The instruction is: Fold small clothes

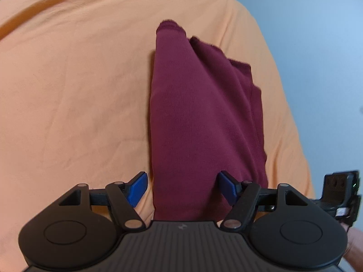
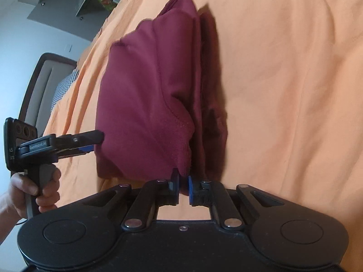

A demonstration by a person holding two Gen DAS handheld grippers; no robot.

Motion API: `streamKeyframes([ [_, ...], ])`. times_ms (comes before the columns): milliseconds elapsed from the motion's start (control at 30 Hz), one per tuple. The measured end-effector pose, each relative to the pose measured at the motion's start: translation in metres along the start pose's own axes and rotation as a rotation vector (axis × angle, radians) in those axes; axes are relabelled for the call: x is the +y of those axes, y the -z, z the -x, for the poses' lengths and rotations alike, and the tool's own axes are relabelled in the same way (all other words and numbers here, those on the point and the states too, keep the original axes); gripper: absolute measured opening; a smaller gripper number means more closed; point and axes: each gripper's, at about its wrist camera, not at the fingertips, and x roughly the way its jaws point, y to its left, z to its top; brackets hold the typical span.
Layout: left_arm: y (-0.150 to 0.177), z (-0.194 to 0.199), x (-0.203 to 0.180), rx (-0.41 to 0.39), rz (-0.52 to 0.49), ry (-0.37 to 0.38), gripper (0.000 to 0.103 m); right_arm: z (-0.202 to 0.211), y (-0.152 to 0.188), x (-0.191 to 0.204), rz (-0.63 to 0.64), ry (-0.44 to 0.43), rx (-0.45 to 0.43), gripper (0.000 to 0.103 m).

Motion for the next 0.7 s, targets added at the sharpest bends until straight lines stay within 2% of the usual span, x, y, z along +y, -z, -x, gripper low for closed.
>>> streamKeyframes([
  [67, 0.0, 0.003, -0.001, -0.01, -0.004, 0.002, 0.073, 0.015, -0.003, 0.002, -0.023, -0.066, -0.025, 0.022],
  [100, -0.001, 0.005, 0.0, -0.015, 0.0, 0.006, 0.073, 0.025, -0.005, 0.004, -0.029, -0.103, -0.049, 0.029],
  [133, -0.001, 0.007, 0.001, -0.02, 0.002, 0.007, 0.073, 0.036, -0.008, 0.005, -0.037, -0.132, -0.085, 0.035],
  [200, -0.001, 0.008, 0.002, -0.029, 0.003, 0.005, 0.073, 0.052, -0.019, 0.009, -0.053, -0.173, -0.189, 0.041],
  [267, 0.0, 0.009, 0.003, -0.028, 0.011, 0.0, 0.073, 0.057, -0.038, 0.015, -0.042, -0.167, -0.279, 0.042],
  [333, 0.001, 0.008, 0.002, -0.028, 0.018, -0.006, 0.073, 0.048, -0.063, 0.023, -0.002, -0.11, -0.322, 0.042],
  [500, 0.001, 0.011, -0.008, -0.034, 0.008, -0.016, 0.073, 0.01, -0.104, 0.023, 0.045, -0.008, -0.285, 0.041],
  [700, 0.003, 0.009, -0.008, -0.038, 0.025, -0.022, 0.073, -0.016, -0.106, 0.012, 0.029, 0.031, -0.231, 0.041],
])
